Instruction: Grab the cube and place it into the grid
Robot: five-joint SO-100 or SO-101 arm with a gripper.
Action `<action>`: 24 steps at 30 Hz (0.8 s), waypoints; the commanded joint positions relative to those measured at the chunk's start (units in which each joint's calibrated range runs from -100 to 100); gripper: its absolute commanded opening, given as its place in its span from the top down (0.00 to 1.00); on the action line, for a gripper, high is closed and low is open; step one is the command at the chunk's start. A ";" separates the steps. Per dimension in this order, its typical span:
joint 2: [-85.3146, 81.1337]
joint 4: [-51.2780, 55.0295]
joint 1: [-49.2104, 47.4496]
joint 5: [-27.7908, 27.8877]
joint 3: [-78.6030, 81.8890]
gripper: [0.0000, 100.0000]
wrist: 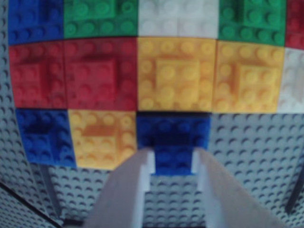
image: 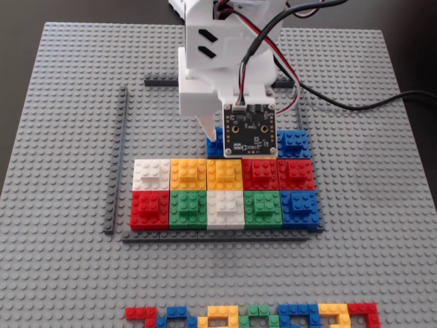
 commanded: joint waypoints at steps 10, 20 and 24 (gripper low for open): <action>-0.80 -1.25 0.44 -0.88 -3.66 0.88; -1.05 -1.54 1.03 -0.78 -3.03 0.86; -1.05 -1.54 1.33 -0.78 -2.94 0.86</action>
